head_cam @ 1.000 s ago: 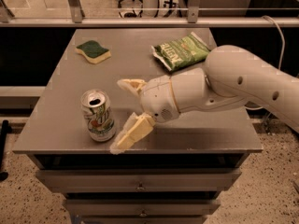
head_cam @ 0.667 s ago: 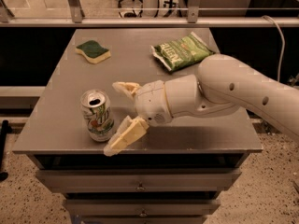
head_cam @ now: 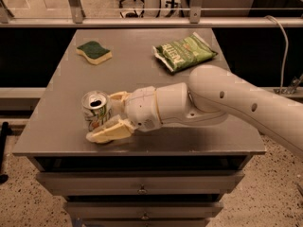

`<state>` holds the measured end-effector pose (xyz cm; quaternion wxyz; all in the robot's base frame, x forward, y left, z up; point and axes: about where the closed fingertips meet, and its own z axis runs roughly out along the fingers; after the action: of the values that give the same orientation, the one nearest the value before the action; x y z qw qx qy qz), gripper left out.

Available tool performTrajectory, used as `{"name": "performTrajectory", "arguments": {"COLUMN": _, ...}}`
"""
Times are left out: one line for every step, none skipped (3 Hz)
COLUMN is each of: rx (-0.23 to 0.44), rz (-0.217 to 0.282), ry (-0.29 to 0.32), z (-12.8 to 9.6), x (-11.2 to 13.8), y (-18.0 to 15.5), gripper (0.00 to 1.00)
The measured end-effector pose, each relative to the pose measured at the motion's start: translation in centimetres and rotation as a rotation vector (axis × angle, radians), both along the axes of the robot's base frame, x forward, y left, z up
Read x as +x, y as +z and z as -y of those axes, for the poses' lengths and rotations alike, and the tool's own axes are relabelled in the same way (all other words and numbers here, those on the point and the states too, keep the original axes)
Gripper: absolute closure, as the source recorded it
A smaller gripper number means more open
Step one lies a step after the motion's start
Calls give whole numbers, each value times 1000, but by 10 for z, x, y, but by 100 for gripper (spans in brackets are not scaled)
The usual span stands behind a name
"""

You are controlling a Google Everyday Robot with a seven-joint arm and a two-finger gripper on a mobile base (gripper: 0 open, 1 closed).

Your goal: Pick 7up can

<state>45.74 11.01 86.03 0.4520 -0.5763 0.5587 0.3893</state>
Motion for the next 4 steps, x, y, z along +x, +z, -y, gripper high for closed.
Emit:
{"name": "performTrajectory", "arguments": {"rx": 20, "rz": 0, "ry": -9, "z": -6, "x": 1, "y": 1, "gripper": 61}}
{"name": "performTrajectory", "arguments": {"rx": 40, "rz": 6, "ry": -26, "z": -3, "x": 3, "y": 7, "gripper": 83}}
{"name": "performTrajectory", "arguments": {"rx": 96, "rz": 46, "ry": -63, "z": 20, "x": 11, "y": 33, "gripper": 100}}
{"name": "performTrajectory", "arguments": {"rx": 167, "rz": 101, "ry": -105, "z": 51, "x": 22, "y": 69, "gripper": 100}}
